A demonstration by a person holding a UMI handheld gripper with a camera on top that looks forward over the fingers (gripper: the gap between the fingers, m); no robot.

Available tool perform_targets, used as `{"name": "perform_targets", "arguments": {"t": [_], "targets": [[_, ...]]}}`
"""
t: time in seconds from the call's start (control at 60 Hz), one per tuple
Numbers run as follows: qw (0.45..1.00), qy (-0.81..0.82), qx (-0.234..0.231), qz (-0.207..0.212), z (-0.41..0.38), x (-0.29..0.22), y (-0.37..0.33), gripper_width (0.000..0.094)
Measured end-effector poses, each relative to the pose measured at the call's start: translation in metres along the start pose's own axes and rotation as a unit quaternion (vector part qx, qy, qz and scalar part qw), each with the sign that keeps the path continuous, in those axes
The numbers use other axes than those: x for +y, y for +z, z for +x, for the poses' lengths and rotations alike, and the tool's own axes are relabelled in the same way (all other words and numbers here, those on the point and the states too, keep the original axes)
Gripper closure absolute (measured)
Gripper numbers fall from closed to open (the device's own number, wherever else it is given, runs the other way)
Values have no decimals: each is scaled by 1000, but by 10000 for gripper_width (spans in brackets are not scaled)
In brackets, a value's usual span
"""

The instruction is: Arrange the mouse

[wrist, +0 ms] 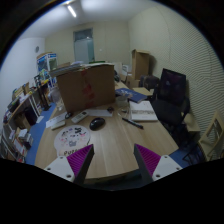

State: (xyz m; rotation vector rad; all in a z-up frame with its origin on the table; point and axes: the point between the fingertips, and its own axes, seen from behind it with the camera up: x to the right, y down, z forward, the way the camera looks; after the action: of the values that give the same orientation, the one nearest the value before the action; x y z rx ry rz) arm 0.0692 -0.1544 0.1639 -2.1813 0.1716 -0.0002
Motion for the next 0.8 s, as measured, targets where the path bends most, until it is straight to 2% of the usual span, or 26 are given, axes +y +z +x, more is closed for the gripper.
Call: {"name": "perform_targets", "arguments": {"t": [0.133, 0.217, 0.367, 0.683, 0.8], "targets": [[1000, -10, -17, 0, 8, -12, 37, 109], [999, -9, -45, -2, -15, -3, 53, 103], [995, -29, -98, -18, -56, 1, 124, 111], [990, -58, -121, -49, -90, 11, 282, 107], [990, -64, -120, -42, -96, -4, 316, 114]]}}
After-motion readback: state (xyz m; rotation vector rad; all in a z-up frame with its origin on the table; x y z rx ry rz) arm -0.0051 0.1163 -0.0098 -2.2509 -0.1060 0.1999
